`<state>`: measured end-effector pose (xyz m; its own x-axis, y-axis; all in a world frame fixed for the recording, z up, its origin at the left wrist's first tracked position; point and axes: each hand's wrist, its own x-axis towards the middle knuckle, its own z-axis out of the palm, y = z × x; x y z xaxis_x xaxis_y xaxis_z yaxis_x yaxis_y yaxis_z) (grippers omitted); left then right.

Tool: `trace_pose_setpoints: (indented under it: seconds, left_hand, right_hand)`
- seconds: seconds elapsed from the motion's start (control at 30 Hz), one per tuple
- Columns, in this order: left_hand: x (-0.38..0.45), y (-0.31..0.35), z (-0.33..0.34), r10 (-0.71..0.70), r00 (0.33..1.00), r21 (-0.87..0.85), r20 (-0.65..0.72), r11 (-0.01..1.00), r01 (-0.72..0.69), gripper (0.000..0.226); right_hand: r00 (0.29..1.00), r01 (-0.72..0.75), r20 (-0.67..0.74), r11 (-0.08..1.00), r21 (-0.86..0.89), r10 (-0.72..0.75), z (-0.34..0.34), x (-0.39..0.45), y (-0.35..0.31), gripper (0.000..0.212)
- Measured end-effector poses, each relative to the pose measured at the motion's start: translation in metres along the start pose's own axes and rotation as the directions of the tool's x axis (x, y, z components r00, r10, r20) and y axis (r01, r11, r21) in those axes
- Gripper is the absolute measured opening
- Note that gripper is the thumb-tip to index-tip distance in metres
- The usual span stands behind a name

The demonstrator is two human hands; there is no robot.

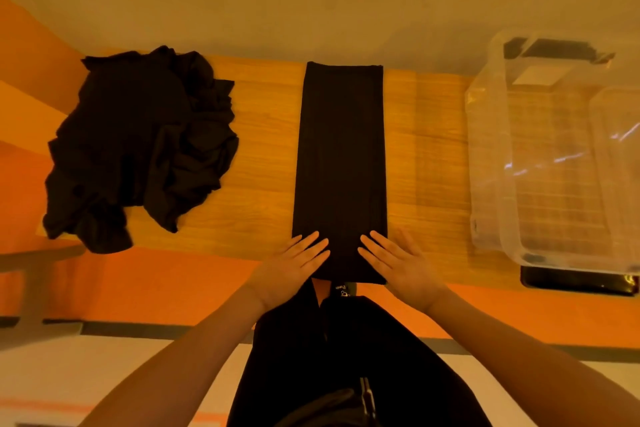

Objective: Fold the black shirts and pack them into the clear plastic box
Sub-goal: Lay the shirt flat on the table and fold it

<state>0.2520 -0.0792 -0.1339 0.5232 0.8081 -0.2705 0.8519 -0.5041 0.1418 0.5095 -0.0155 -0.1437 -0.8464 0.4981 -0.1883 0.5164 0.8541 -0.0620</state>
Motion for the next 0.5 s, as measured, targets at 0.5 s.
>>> trace_pose_setpoints:
  seconds: [0.5]
  left_hand:
    - [0.009, -0.012, -0.086, -0.522, 0.827, -0.891, 0.21, 0.247, 0.382, 0.015]
  right_hand:
    - [0.841, -0.385, 0.316, 0.075, 0.92, 0.439, -0.089, 0.026, 0.023, 0.017]
